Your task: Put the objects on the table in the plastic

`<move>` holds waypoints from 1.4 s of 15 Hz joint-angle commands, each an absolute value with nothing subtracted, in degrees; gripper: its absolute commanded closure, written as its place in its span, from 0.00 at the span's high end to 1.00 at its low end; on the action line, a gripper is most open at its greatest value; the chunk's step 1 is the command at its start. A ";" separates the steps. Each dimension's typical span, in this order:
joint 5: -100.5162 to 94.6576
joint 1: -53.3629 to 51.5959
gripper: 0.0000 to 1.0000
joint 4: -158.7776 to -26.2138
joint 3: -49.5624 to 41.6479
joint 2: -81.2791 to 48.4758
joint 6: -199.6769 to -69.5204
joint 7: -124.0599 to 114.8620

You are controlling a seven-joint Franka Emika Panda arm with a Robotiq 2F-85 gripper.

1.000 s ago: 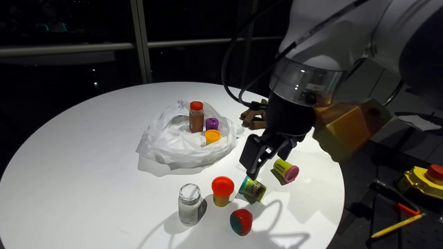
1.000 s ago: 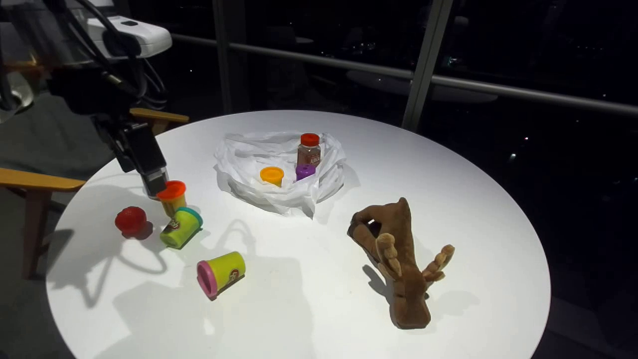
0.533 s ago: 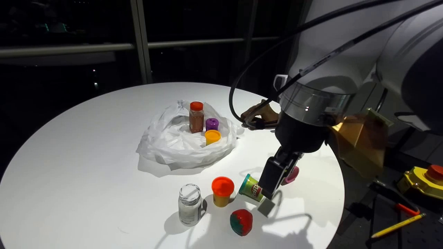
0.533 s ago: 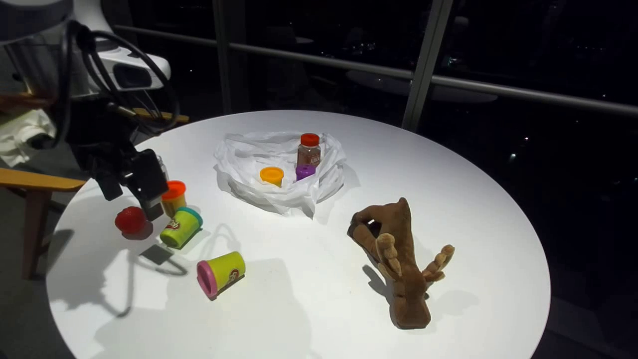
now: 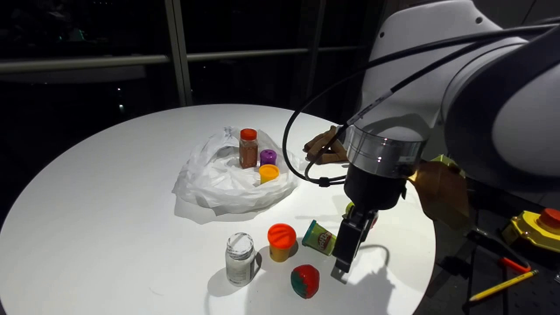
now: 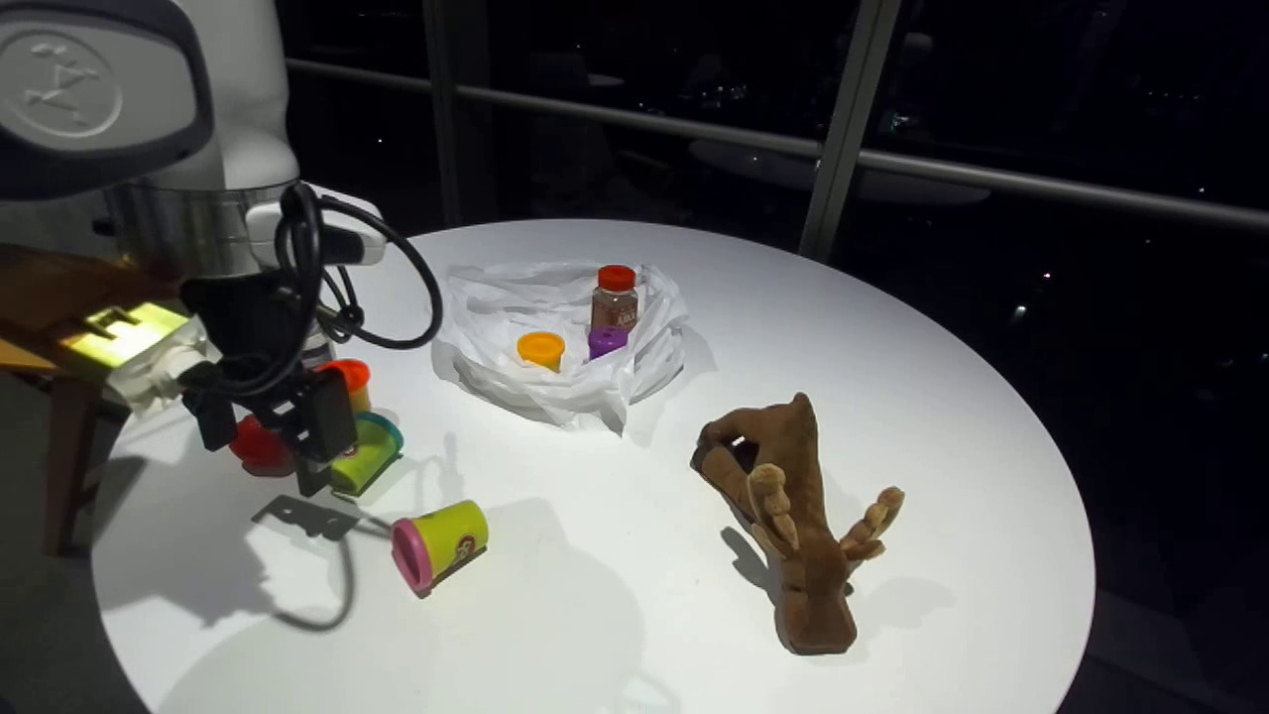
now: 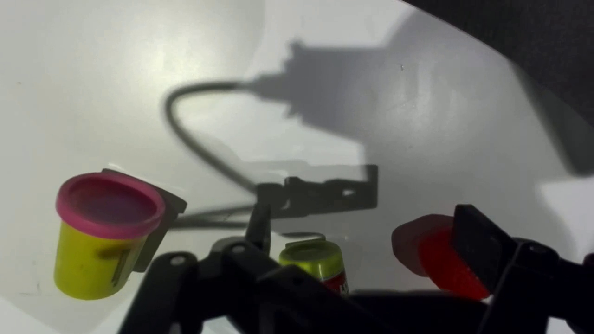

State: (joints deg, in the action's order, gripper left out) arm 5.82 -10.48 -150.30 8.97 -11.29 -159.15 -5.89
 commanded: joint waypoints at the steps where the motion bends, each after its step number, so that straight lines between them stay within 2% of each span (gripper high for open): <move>1: 6.86 -8.62 1.00 -147.68 9.93 -13.60 -159.42 -2.15; 15: 3.27 -8.75 1.00 -140.91 7.26 -21.43 -163.28 -3.59; 16: 3.56 -8.34 0.95 -140.35 7.58 -21.88 -162.82 -2.99; 17: 3.05 -8.47 0.74 -139.97 7.21 -22.29 -162.75 -3.01; 19: 3.15 -8.18 0.70 -139.50 7.22 -22.64 -162.42 -2.90; 21: 3.79 -7.51 0.54 -139.51 7.64 -22.38 -162.39 -2.61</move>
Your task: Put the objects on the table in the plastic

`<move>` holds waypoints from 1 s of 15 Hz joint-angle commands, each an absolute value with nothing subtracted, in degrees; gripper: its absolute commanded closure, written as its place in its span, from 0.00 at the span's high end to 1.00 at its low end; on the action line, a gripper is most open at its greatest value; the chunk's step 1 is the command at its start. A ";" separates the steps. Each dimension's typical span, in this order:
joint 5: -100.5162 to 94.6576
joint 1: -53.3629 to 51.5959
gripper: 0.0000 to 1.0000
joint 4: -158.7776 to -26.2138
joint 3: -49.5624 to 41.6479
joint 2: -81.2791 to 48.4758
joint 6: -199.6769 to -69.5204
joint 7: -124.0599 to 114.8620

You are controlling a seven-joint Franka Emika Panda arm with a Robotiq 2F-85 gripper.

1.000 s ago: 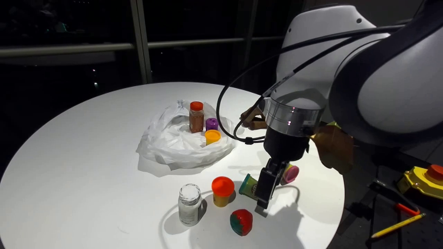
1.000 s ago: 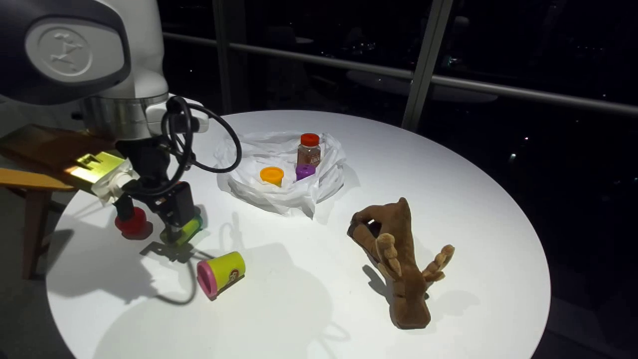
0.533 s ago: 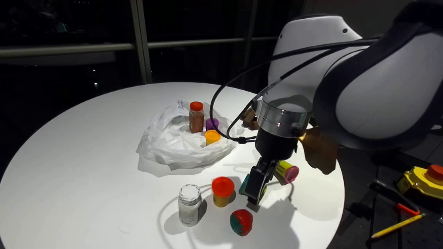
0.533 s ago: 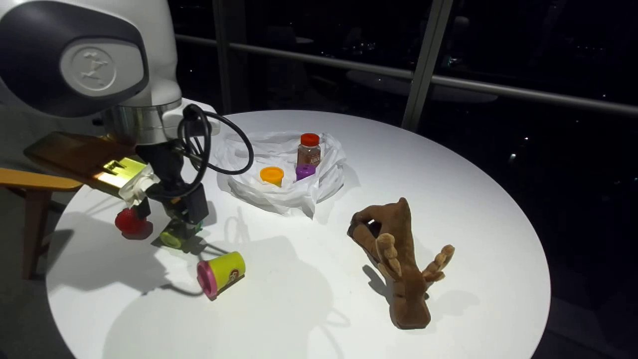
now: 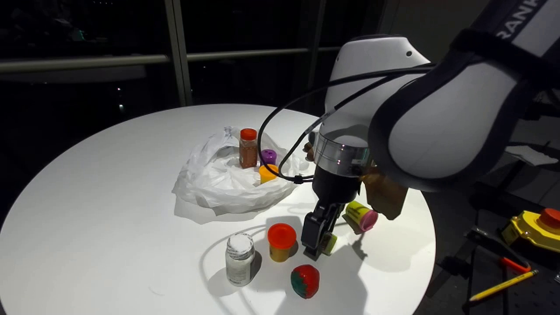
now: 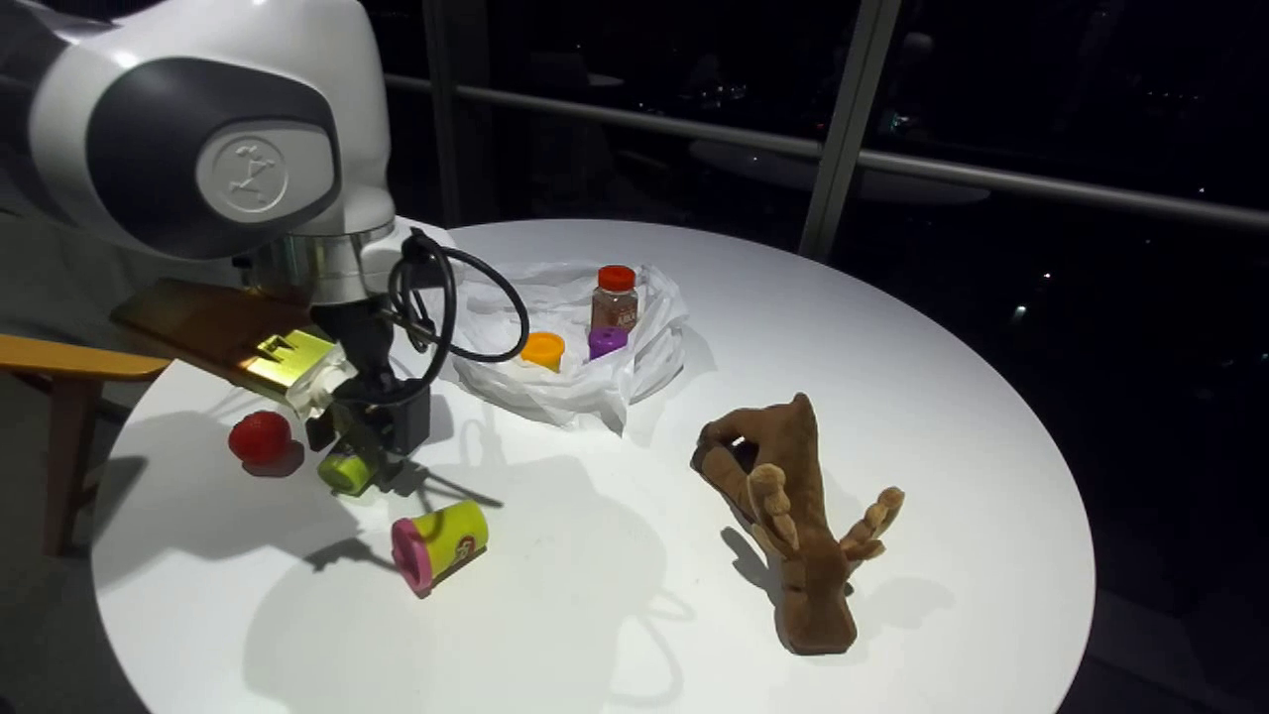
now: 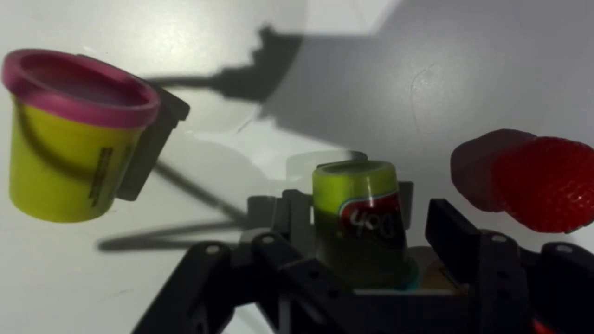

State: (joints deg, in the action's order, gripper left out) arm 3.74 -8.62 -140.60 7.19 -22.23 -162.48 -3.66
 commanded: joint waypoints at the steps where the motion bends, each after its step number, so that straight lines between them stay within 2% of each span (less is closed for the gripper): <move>1: 3.92 -7.29 0.46 -139.69 7.60 -22.07 -162.51 -2.69; 5: 4.26 -6.71 0.19 -140.52 6.84 -19.86 -162.39 -4.09; 11: 14.23 -2.07 0.19 -136.01 11.55 -12.38 -155.57 -2.41; 15: 13.60 -4.76 0.19 -126.77 9.11 -15.87 -154.83 -7.08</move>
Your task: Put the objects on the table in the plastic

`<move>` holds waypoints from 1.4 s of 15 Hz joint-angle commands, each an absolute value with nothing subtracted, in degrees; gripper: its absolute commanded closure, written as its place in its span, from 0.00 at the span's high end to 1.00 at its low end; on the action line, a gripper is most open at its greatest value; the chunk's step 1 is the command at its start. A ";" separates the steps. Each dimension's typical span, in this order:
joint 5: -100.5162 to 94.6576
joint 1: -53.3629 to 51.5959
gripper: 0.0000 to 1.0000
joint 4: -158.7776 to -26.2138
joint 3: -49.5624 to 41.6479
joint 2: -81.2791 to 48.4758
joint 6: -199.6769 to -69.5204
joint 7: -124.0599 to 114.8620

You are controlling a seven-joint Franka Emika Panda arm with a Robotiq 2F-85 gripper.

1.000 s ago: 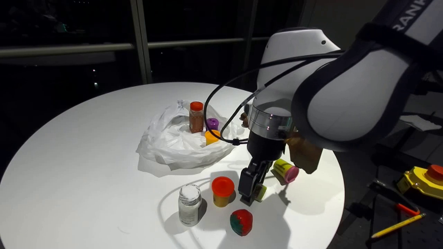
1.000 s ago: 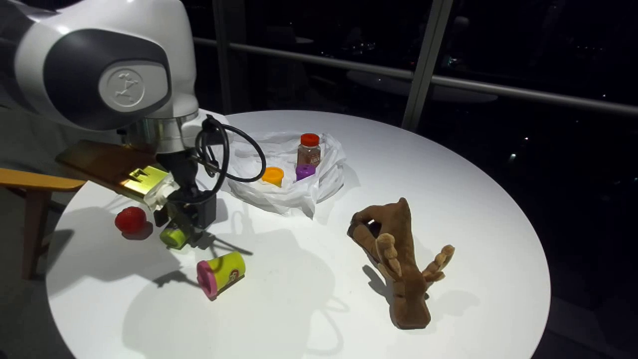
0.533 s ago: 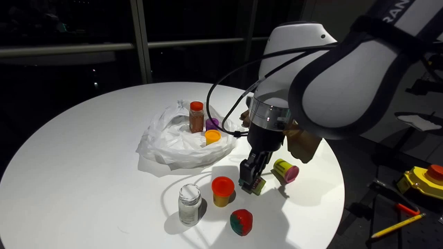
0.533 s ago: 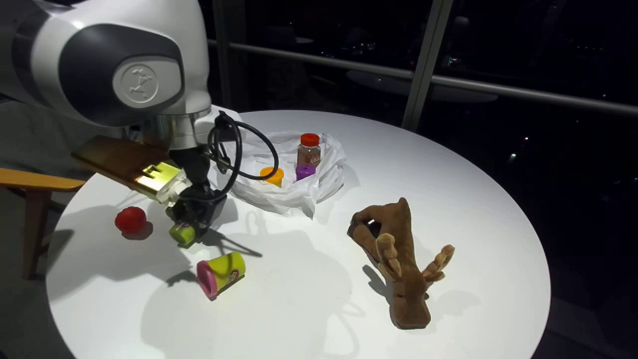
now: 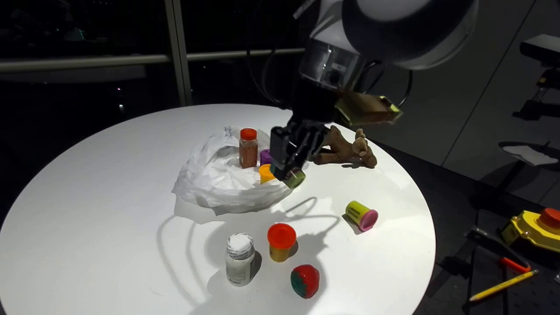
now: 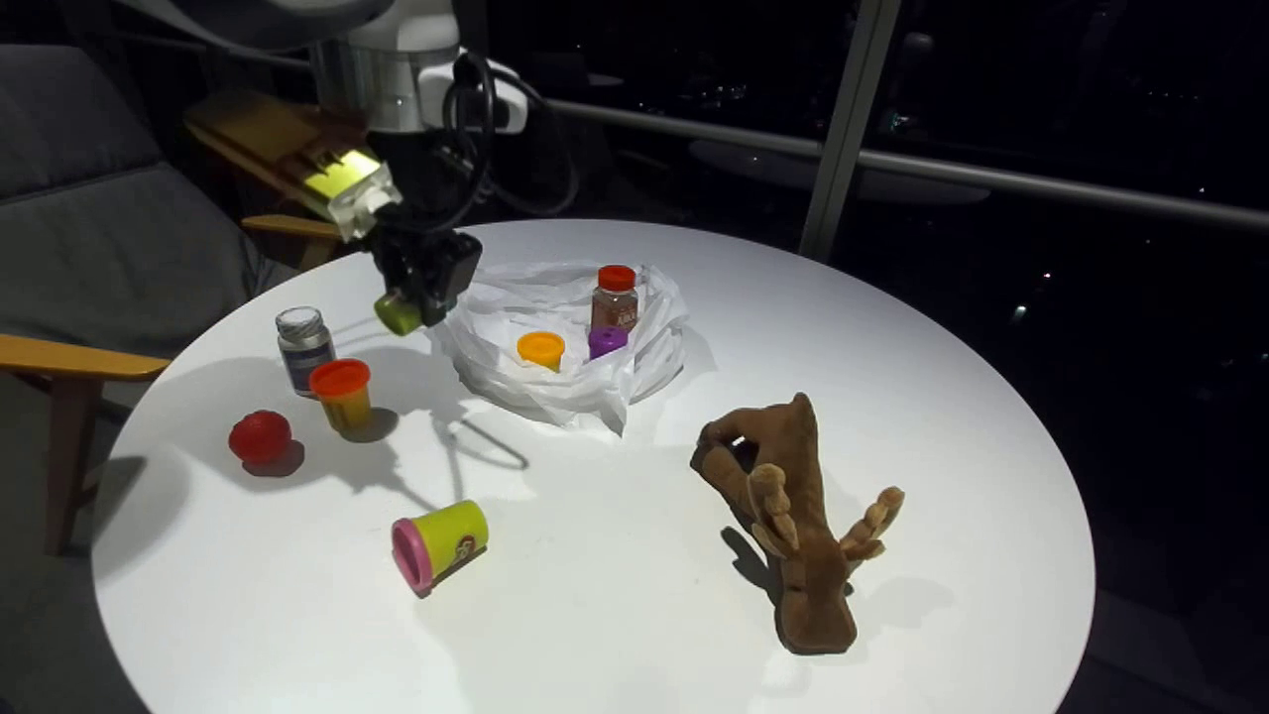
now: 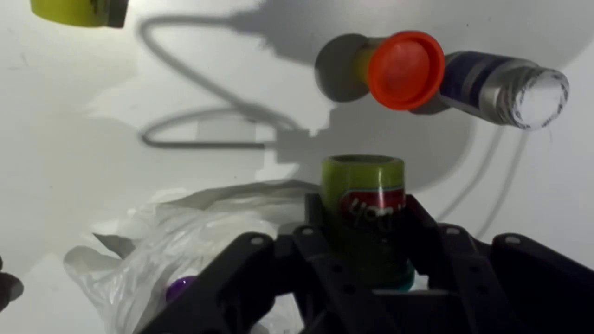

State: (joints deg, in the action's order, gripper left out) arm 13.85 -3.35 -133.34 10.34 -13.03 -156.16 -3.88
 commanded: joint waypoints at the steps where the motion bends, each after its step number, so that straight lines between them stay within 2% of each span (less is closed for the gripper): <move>1: 13.45 -5.21 0.19 -124.20 8.72 -18.01 -154.88 -8.88; 9: 13.19 -8.42 0.19 -107.23 4.23 -34.67 -156.76 -19.21; 20: 12.91 -12.98 0.19 -90.83 -0.44 -46.54 -156.25 -26.93; 21: 12.86 -13.31 0.26 -90.06 -0.56 -47.27 -155.98 -27.42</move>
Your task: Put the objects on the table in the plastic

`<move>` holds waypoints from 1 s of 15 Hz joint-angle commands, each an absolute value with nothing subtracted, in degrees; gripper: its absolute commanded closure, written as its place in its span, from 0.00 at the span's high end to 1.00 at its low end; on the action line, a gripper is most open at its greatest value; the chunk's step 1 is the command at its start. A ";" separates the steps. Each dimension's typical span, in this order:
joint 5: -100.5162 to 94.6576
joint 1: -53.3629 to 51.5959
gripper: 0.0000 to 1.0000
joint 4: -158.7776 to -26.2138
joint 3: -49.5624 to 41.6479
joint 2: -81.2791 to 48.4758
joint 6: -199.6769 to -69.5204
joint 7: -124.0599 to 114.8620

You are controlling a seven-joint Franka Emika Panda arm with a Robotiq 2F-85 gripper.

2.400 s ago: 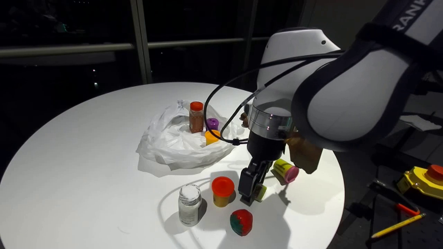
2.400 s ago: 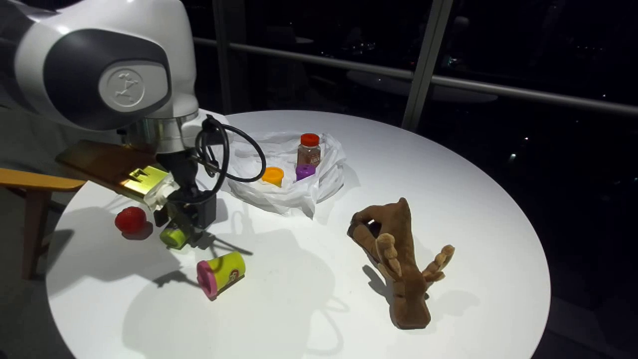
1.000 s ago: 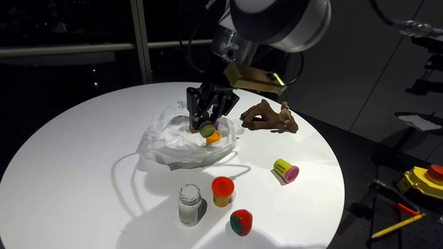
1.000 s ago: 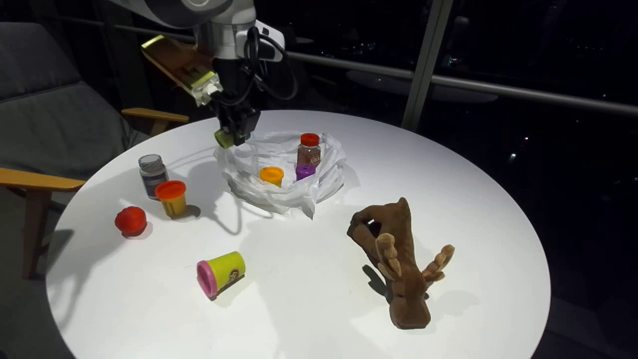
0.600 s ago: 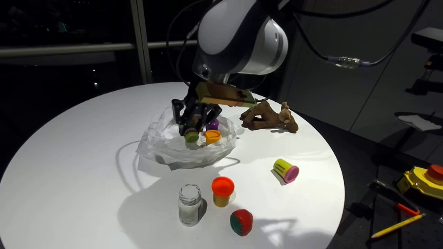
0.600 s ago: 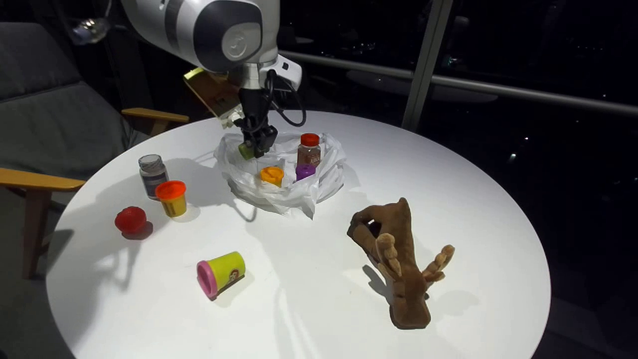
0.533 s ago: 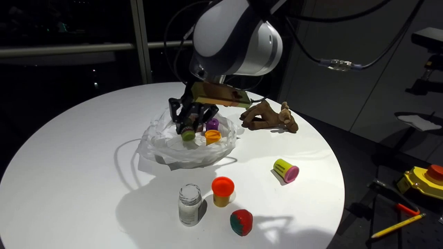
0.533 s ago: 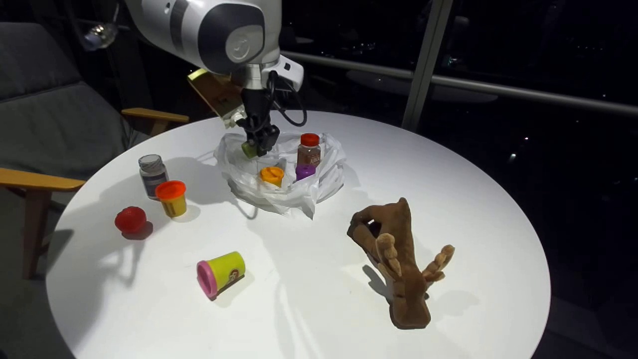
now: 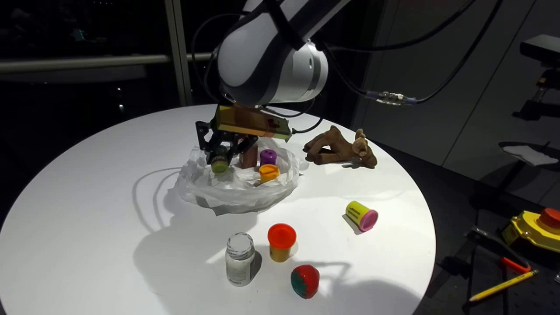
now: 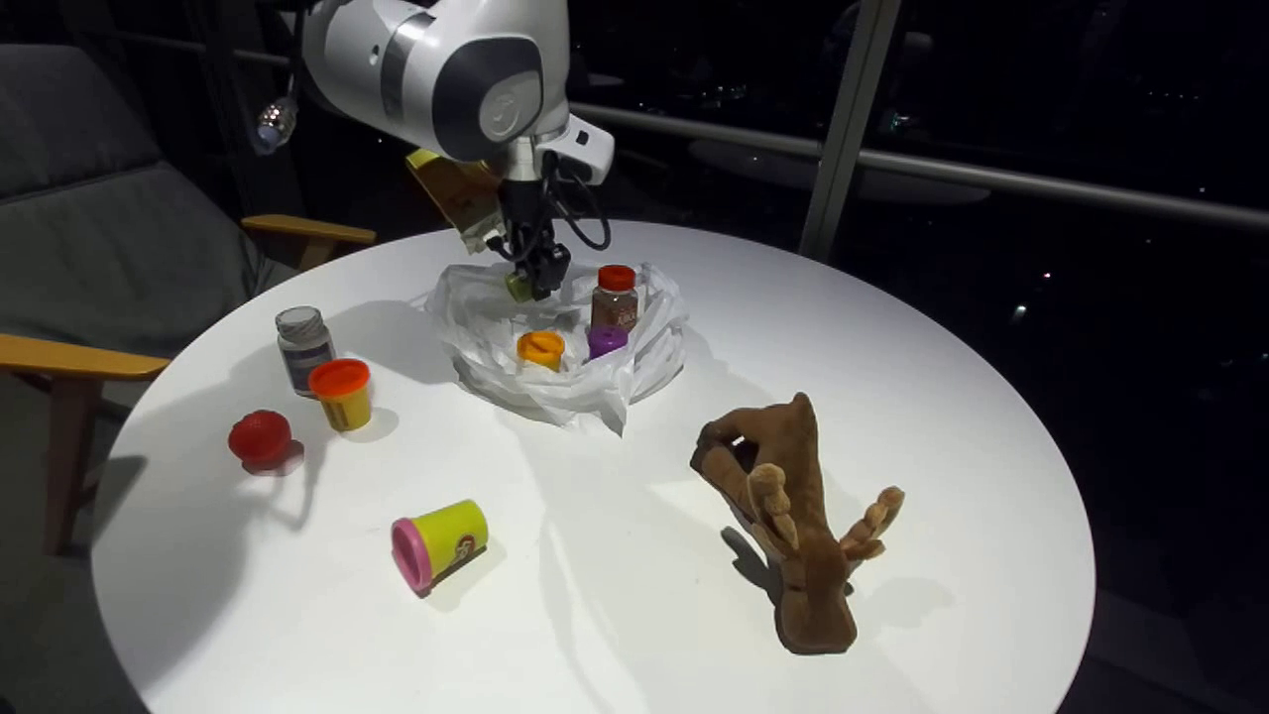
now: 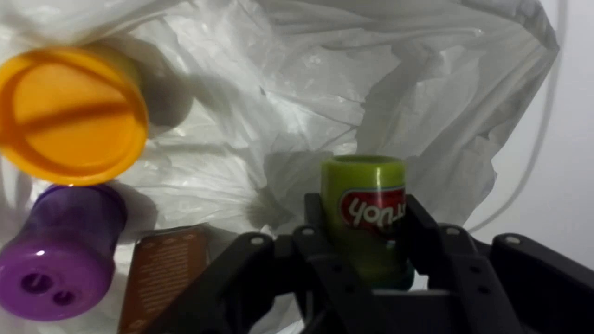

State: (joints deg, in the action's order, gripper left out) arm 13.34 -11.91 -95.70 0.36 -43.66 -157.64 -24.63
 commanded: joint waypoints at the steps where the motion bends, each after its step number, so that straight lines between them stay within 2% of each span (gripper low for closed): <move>1: 12.86 -13.63 0.69 -89.64 -0.78 -47.67 -155.99 -28.01; 3: 13.15 -13.94 0.69 -89.95 -0.98 -47.00 -156.17 -29.09; 7: 12.68 -15.35 0.98 -94.74 -3.57 -40.02 -155.16 -32.35; 15: 13.71 -15.04 1.00 -99.61 0.95 -24.52 -126.07 -42.68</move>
State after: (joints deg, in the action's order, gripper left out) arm 13.37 -14.62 -95.91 -1.06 -30.17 -133.28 -38.09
